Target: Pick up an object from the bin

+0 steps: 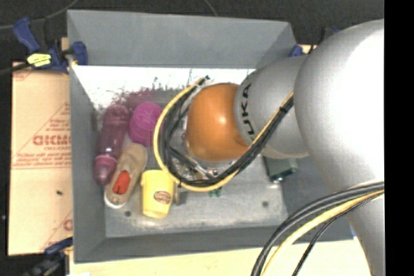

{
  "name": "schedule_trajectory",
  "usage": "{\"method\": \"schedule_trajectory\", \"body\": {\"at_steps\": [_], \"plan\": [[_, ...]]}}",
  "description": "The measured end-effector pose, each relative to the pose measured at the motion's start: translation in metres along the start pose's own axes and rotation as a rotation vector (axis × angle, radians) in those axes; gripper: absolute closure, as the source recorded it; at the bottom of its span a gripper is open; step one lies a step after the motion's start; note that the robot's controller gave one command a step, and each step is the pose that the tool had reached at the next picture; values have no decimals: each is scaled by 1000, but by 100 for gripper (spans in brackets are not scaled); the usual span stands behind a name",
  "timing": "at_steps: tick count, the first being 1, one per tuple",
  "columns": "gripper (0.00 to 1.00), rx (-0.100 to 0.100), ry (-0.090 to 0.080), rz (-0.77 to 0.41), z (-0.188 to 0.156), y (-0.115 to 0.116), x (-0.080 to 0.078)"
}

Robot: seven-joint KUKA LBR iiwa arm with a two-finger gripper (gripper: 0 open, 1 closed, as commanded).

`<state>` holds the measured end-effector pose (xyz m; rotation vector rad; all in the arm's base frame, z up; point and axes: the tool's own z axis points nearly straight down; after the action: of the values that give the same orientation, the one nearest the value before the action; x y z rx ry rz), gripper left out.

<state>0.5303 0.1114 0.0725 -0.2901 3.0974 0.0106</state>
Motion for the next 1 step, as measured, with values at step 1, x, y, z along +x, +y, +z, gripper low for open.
{"method": "schedule_trajectory", "body": {"at_steps": [1], "plan": [[100, 0, 2, -1, 0, 1, -3]]}}
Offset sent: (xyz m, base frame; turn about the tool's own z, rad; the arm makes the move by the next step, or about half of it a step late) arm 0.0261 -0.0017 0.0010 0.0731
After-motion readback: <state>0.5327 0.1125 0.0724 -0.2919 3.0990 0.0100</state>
